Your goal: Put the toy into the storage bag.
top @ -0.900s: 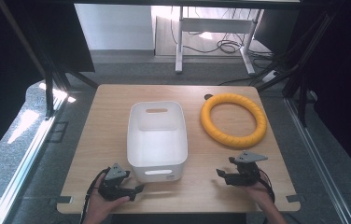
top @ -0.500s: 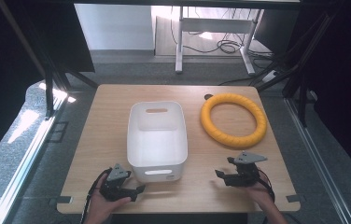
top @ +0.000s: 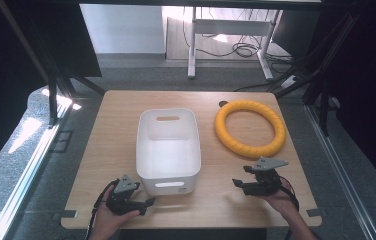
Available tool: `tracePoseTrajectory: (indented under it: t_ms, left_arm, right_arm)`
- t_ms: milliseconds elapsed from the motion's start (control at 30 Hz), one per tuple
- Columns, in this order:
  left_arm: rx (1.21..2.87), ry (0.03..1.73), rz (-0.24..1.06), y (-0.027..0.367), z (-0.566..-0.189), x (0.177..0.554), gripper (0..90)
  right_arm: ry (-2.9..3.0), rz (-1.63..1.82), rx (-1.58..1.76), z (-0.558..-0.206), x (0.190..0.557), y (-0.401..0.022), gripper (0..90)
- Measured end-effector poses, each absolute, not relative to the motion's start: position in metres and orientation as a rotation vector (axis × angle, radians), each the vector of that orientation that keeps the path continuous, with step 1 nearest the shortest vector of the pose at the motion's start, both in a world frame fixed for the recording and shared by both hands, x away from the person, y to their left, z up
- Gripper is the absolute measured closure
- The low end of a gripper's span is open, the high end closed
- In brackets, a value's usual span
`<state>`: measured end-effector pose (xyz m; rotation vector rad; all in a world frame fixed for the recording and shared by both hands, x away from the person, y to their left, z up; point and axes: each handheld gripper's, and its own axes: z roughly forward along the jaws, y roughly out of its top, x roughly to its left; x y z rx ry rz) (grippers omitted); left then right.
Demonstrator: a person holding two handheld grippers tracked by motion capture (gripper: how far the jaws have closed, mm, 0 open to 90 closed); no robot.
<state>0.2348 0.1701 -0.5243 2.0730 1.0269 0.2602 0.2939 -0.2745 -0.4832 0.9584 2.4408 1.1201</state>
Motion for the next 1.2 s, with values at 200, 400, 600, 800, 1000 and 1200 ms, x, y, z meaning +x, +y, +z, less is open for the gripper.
tracePoseTrajectory:
  t_ms: [200,400,600,800,1000,1200]
  left_arm:
    - [2.067,1.030,0.260,0.171,-0.523,0.235,19.6]
    - [2.069,1.016,0.220,0.170,-0.524,0.235,19.8]
    - [2.069,1.016,0.222,0.171,-0.523,0.235,20.1]
    - [2.082,1.012,0.221,0.169,-0.525,0.236,20.2]
    - [2.097,1.007,0.217,0.167,-0.526,0.236,20.2]
    - [2.099,1.008,0.217,0.168,-0.527,0.236,20.3]
  right_arm:
    - [2.475,1.056,0.940,-0.460,0.312,-0.282,30.5]
    - [2.538,0.937,0.927,-0.439,0.342,-0.285,31.5]
    - [2.576,0.849,0.915,-0.432,0.363,-0.281,31.5]
    - [2.641,0.752,0.911,-0.440,0.389,-0.280,31.2]
    - [2.665,0.683,0.922,-0.457,0.412,-0.274,31.8]
    - [2.722,0.580,0.922,-0.474,0.428,-0.269,31.7]
